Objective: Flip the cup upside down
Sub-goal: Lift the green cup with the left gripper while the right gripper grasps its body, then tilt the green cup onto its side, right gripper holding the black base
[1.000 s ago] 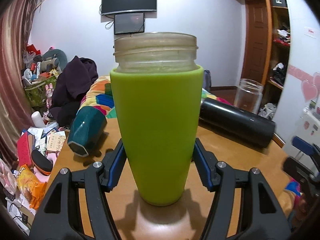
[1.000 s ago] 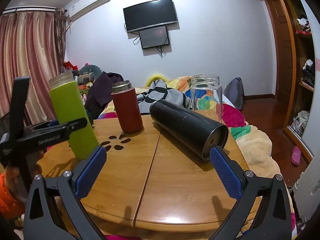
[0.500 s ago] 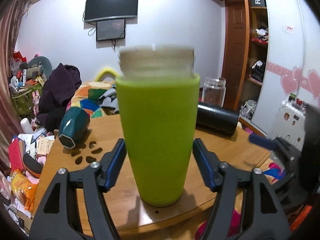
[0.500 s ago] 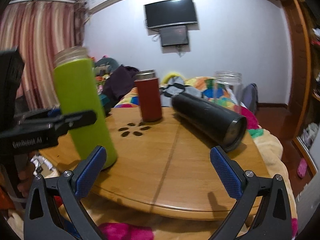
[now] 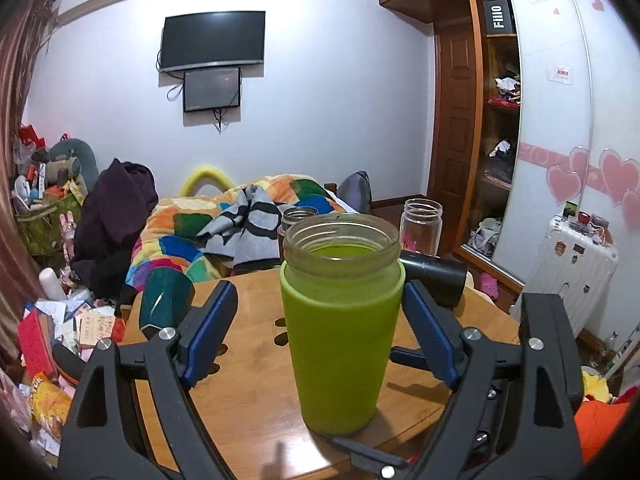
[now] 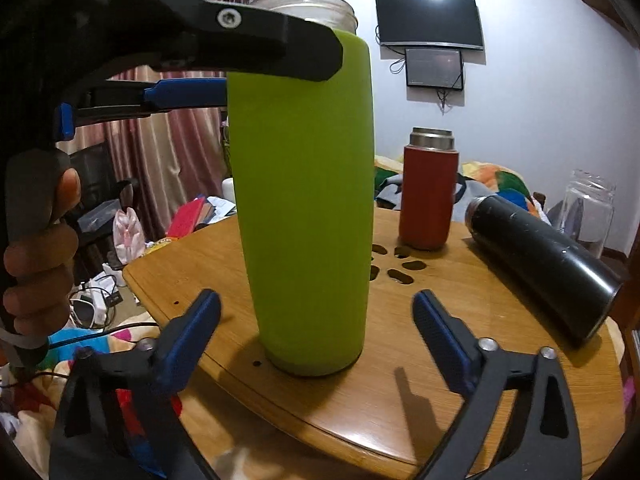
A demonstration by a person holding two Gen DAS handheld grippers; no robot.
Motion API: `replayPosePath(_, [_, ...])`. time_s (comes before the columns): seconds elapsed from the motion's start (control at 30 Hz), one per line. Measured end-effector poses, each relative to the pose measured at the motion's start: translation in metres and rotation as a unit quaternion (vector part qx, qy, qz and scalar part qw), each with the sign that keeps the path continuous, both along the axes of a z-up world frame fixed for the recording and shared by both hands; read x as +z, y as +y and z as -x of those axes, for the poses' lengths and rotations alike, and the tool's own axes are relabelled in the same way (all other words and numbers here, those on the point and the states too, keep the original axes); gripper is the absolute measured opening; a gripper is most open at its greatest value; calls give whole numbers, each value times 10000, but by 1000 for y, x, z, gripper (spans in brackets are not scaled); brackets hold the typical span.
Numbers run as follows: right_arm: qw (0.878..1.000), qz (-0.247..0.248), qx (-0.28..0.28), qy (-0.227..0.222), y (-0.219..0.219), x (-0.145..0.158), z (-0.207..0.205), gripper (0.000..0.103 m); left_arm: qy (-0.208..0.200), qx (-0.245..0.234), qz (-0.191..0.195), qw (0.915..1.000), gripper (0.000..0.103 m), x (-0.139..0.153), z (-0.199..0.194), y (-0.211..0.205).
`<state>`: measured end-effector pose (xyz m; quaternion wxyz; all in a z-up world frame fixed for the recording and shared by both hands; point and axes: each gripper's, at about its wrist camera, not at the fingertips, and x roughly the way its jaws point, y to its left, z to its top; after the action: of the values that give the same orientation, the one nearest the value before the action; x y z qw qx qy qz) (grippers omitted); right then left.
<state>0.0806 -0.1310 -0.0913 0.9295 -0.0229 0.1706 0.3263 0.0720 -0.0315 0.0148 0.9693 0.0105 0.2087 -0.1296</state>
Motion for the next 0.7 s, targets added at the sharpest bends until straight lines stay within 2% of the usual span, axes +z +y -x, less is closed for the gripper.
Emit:
replayPosePath(0.07, [9999, 12, 69, 137, 1, -3, -6, 79, 99, -146, 161, 9997, 85, -1, -1, 3])
replayPosePath(0.17, [9990, 34, 226, 386, 6, -10, -16, 72, 184, -242, 332, 9990, 84, 0, -3, 7])
replayPosePath(0.27, [9986, 121, 279, 423, 12, -12, -18, 64, 228, -312, 387, 9985, 79, 1, -3, 9])
replayPosePath(0.43, [9991, 226, 197, 312, 18, -12, -17, 63, 196, -424, 263, 9986, 74, 2, 0, 1])
replayPosePath(0.6, [9991, 249, 176, 303, 17, -11, -15, 63, 268, -447, 312, 9982, 73, 1, -4, -2])
replayPosePath(0.7, [9990, 272, 150, 323, 14, -9, -13, 63, 351, -480, 407, 9974, 68, 1, -9, -1])
